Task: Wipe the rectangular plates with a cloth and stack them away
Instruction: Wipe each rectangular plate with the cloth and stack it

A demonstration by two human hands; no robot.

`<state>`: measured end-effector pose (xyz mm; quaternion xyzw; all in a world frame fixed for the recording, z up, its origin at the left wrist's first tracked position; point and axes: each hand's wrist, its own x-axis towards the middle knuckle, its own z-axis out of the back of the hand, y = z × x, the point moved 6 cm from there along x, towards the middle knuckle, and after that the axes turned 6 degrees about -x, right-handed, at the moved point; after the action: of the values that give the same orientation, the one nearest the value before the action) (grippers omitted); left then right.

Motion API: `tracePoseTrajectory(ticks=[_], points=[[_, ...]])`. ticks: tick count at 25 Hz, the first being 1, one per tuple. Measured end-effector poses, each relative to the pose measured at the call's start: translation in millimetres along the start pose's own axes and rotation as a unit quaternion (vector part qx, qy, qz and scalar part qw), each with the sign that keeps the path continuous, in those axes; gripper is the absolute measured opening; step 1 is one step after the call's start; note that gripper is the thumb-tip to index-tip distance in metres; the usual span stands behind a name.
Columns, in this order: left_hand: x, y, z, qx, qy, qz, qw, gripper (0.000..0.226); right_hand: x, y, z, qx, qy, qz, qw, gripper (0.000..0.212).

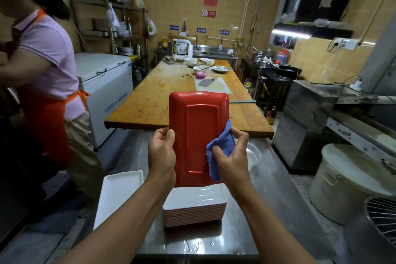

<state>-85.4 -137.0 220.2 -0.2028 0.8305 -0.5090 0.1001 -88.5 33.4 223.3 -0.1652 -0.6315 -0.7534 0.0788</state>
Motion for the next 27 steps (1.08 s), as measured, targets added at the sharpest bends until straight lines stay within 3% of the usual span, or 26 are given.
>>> tracePoseTrajectory(ticks=[3,5,7,9,11,14,16,20,24,27], points=[[1.3,12.5,-0.5,0.084,0.073,0.063,0.992,0.018,12.9,1.0,12.8,0.005,-0.008,-0.021,1.000,0.049],[4.5,4.7,2.1,0.171,0.113,0.053,0.977,0.030,17.6,2.2,18.8,-0.025,0.006,-0.028,0.999,0.052],[14.8,-23.4,3.4,0.273,0.119,-0.040,0.954,0.066,20.8,4.9,23.3,-0.065,0.034,-0.025,0.997,0.054],[25.7,-58.0,-7.5,0.385,0.142,-0.142,0.901,0.090,23.8,11.4,25.0,-0.107,0.081,-0.004,0.991,0.055],[30.5,-76.7,-25.4,0.420,0.229,-0.120,0.870,0.087,24.8,19.4,21.7,-0.132,0.139,0.014,0.981,0.054],[26.3,-70.3,-36.7,0.362,0.360,0.016,0.860,0.059,24.8,29.9,17.7,-0.133,0.197,0.017,0.971,0.052],[23.3,-61.8,-31.8,0.321,0.373,0.043,0.870,0.050,25.4,35.6,18.8,-0.154,0.204,0.036,0.966,0.053],[18.8,-52.6,-27.2,0.245,0.328,0.028,0.912,0.042,25.0,52.4,3.5,-0.262,0.163,0.143,0.940,0.042],[11.8,-47.4,-24.0,0.197,0.291,0.019,0.936,0.031,18.0,67.4,-20.2,-0.362,0.106,0.258,0.889,0.048],[10.6,-50.5,-10.8,0.168,0.256,0.035,0.951,0.030,16.7,57.2,-10.9,-0.398,0.102,0.282,0.867,0.047]])
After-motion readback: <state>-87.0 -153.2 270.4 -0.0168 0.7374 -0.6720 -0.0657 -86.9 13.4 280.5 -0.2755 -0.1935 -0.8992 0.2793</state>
